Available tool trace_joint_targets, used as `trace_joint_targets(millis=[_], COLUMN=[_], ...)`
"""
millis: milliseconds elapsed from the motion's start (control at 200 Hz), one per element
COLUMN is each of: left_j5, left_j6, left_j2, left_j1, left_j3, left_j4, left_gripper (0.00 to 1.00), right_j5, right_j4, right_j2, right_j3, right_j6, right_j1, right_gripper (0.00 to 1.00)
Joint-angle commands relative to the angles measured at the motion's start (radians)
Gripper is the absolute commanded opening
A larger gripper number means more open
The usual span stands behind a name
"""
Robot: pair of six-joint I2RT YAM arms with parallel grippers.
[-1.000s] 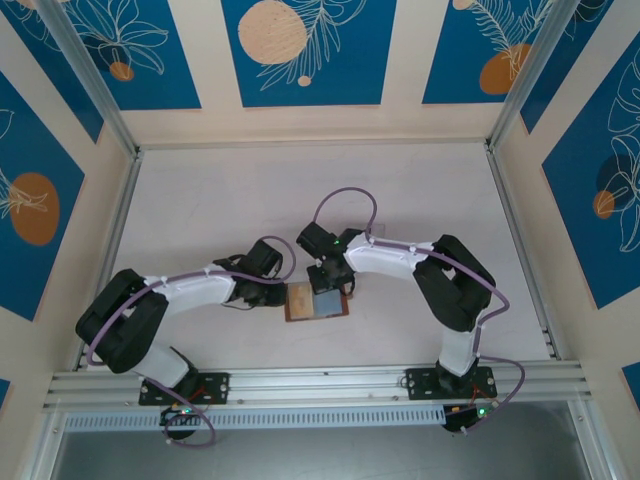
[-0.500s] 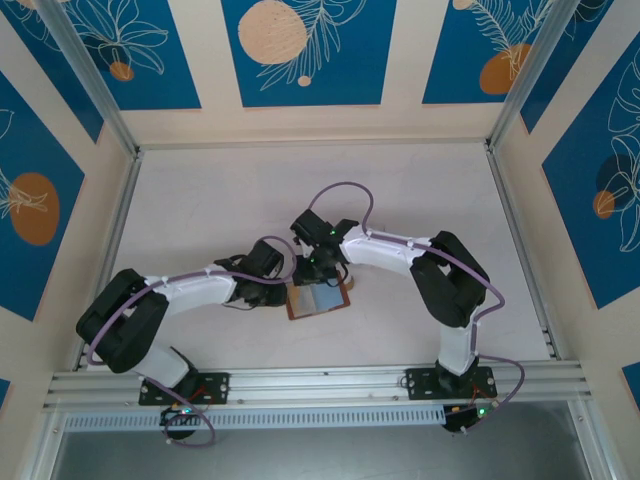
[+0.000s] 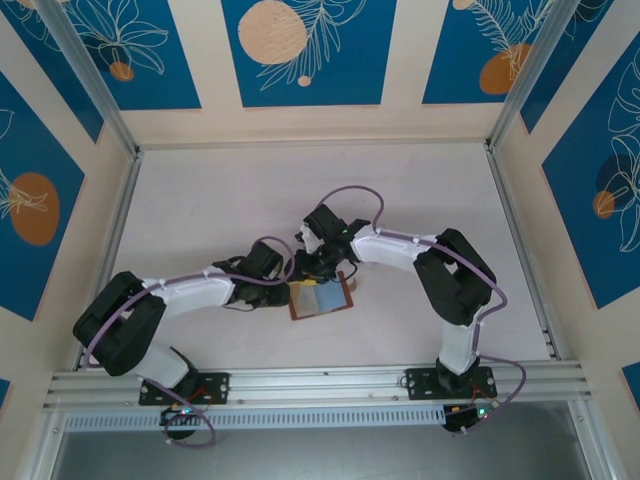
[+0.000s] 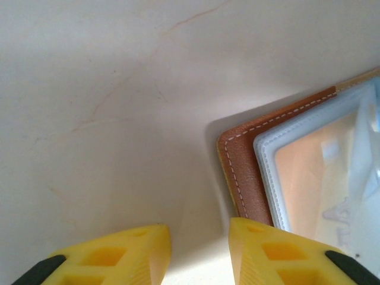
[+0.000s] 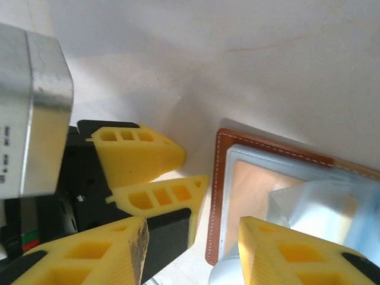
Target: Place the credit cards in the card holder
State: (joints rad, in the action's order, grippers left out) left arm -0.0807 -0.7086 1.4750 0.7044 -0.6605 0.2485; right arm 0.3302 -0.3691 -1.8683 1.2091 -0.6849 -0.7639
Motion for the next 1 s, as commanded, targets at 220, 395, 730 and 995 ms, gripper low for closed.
trace_joint_targets(millis=[220,395,730,995], left_j5=[-0.024,-0.039,-0.125,-0.079], left_j6=[-0.001,0.023,0.09,0.126], left_j2=[-0.218,-0.319,-0.263,-0.061], left_j1=[-0.018,-0.036,-0.018,0.027], left_j3=[0.114,0.122,0.001,-0.12], left_j4=[0.122,0.177,0.125,0.103], left_gripper=[0.56,0.63,0.67,0.65], right_j5=[0.158,0.18,-0.216,-0.516], right_j4=[0.158,0.122,-0.212,-0.392], right_j2=[-0.093,-0.091,0.145,0.209], right_j3=[0.079,0.168,0.164,0.119], right_j6=[-0.003,0.01,0.099,0.139], right_j1=[-0.018,-0.018,0.133,0.279], right_gripper=[0.46,0.46,0.44,0.42])
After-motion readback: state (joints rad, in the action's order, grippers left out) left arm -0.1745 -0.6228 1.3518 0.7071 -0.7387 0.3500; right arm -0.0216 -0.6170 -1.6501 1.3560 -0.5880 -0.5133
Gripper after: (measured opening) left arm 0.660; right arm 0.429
